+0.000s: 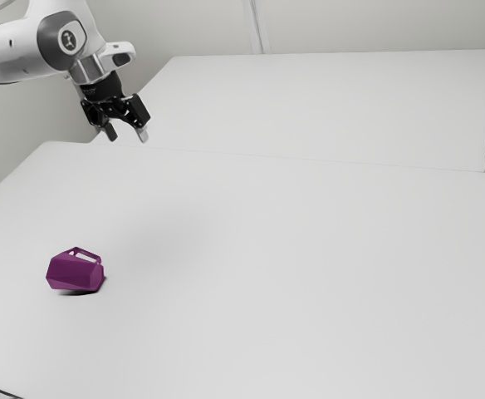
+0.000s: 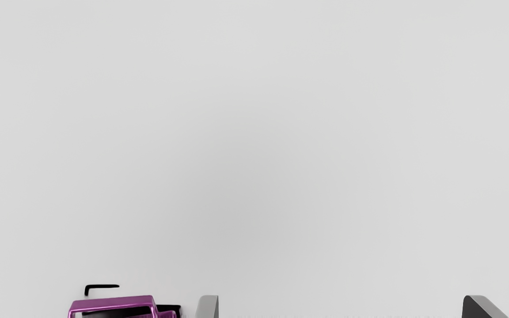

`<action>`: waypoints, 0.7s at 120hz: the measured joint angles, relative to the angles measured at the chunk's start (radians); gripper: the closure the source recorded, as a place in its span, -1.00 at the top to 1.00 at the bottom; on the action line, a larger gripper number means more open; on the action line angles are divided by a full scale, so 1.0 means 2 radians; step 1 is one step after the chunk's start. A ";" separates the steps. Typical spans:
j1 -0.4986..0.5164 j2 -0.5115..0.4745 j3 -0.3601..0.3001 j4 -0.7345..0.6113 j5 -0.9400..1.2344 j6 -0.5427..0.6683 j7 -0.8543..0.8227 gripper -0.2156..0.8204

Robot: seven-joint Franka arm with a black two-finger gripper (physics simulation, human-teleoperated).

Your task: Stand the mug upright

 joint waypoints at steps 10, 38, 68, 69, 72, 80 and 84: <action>0.000 -0.001 0.000 0.000 0.000 -0.001 0.001 0.58; -0.001 -0.006 0.000 -0.001 -0.001 -0.003 0.004 0.58; 0.001 -0.068 0.035 -0.068 -0.049 -0.039 0.009 0.58; 0.000 -0.070 0.040 -0.071 -0.054 -0.041 0.010 0.58; 0.000 -0.076 0.052 -0.079 -0.068 -0.047 0.013 0.58; 0.000 -0.083 0.091 -0.104 -0.110 -0.061 0.024 0.58; -0.001 -0.084 0.111 -0.119 -0.133 -0.067 0.031 0.58</action>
